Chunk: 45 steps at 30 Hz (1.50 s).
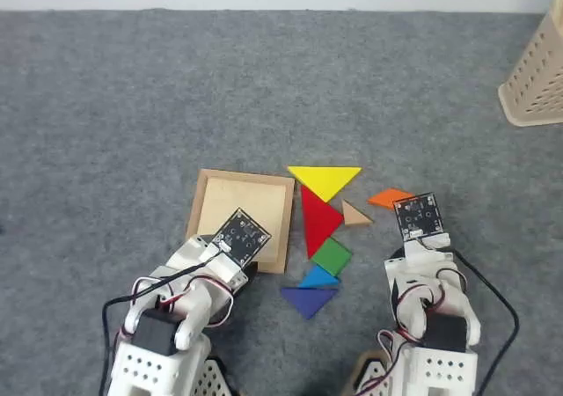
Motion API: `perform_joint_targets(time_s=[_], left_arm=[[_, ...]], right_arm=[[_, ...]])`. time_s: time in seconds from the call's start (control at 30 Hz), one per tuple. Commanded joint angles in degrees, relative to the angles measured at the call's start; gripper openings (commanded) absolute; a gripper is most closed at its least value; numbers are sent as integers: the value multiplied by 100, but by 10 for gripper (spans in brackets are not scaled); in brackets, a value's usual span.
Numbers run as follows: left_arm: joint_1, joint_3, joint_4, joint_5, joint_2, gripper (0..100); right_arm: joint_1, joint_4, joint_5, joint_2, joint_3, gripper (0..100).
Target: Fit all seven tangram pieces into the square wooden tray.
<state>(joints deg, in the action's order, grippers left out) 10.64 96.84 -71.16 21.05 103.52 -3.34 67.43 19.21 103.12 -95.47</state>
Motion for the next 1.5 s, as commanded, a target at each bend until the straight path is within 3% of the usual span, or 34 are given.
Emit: perform_joint_targets(time_s=[0.0, 0.23, 0.4, 0.8, 1.07, 1.2, 1.3, 1.47], left_arm=[[79, -31, -35, 18, 62, 219], [70, -31, -35, 18, 62, 219], [70, -31, -35, 18, 62, 219], [-88, -22, -35, 53, 62, 219], [-2884, -22, 571, 35, 70, 219], [-4141, -22, 1073, 18, 62, 218], [-4686, -22, 1257, 9, 62, 218], [-4879, -22, 1275, 9, 53, 218]], right_arm=[[-48, -92, 70, 66, -105, 9], [-22, -75, 26, 66, -105, 9], [-22, 769, 26, 84, -105, 9], [-22, 725, 26, 84, -105, 9], [-75, -664, 62, 84, -105, 14], [-215, -796, 62, 57, 26, 58], [-338, -470, 70, 57, 519, 59], [-321, -295, 70, -171, 1424, 59]])
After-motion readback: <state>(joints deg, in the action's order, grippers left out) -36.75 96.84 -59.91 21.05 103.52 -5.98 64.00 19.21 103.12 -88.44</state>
